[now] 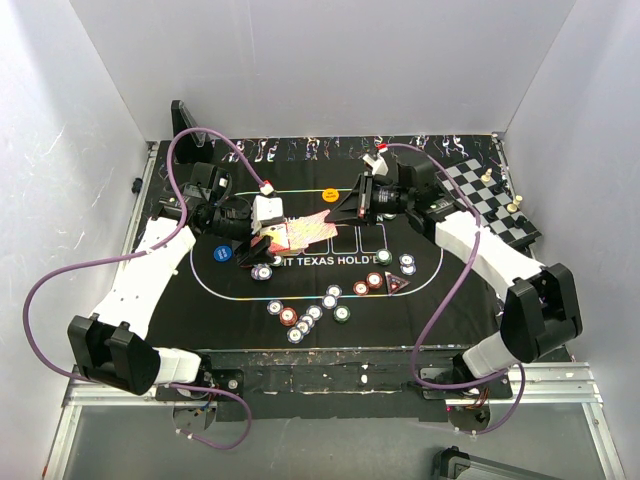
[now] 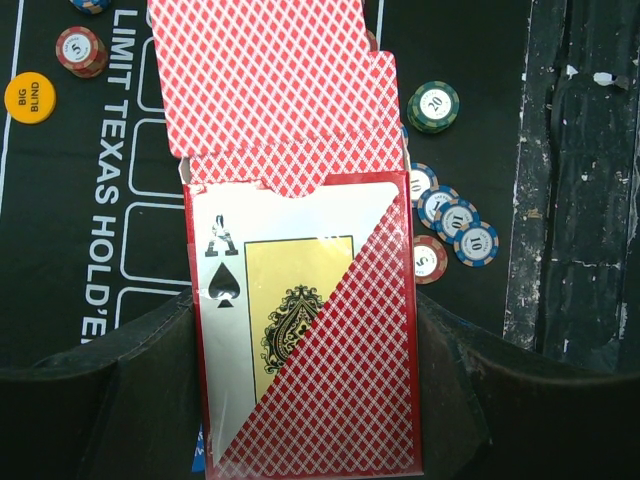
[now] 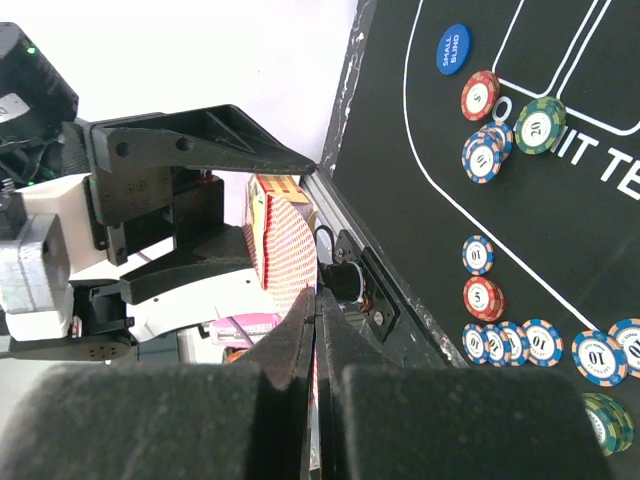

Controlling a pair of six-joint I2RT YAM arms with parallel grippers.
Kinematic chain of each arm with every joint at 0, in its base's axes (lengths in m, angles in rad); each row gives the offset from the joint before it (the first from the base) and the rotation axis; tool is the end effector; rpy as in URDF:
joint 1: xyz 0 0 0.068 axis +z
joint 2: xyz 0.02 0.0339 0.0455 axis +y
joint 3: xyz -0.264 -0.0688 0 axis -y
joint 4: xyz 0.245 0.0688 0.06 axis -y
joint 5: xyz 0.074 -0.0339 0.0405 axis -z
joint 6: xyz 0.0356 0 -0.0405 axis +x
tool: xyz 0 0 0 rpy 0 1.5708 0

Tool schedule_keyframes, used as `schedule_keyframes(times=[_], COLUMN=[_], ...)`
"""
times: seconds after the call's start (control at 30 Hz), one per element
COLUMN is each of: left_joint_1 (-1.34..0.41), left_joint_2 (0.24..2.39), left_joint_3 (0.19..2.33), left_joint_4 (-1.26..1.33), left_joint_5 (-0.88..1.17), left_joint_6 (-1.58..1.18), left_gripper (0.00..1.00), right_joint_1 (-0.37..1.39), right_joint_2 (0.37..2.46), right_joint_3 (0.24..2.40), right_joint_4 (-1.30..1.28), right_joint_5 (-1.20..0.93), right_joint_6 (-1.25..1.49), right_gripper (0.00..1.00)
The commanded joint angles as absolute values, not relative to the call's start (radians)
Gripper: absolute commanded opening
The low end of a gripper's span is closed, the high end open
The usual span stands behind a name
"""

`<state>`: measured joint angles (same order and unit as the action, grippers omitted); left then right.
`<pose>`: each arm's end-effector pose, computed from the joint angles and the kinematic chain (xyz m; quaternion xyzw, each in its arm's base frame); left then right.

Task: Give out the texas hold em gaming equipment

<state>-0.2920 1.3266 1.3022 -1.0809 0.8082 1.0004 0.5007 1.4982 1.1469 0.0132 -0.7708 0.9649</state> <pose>0.2290 -0.0957 0.3356 0.6111 0.6597 -0.2853 0.3316 0.2911 0.1876 0.3158 -0.0376 0.7859 0.5863 0.1929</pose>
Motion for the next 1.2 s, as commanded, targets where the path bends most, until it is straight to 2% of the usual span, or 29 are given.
schedule_keyframes(times=[0.0, 0.4, 0.63, 0.73, 0.83, 1.17], left_joint_1=[-0.296, -0.296, -0.295, -0.295, -0.295, -0.293], left_joint_2=[1.275, 1.270, 1.250, 1.240, 1.217, 1.215], left_joint_3=[1.302, 1.292, 1.282, 1.290, 1.289, 1.333], left_joint_4=[-1.054, -1.068, -1.091, -1.123, -1.128, -1.134], left_joint_5=[0.850, 0.824, 0.805, 0.807, 0.810, 0.830], left_joint_6=[0.997, 0.999, 0.993, 0.991, 0.977, 0.893], left_gripper=[0.00, 0.00, 0.00, 0.00, 0.00, 0.00], right_joint_1=[0.472, 0.371, 0.350, 0.356, 0.394, 0.589], right_joint_2=[1.436, 1.451, 1.600, 1.730, 1.871, 2.360], right_joint_3=[1.150, 1.134, 1.195, 1.247, 1.342, 1.926], right_joint_4=[0.031, 0.225, 0.282, 0.322, 0.356, 0.101], right_joint_5=[-0.798, -0.873, -0.887, -0.879, -0.870, -0.793], right_joint_6=[0.974, 1.135, 1.147, 1.157, 1.166, 1.089], right_gripper=[0.01, 0.01, 0.01, 0.01, 0.01, 0.01])
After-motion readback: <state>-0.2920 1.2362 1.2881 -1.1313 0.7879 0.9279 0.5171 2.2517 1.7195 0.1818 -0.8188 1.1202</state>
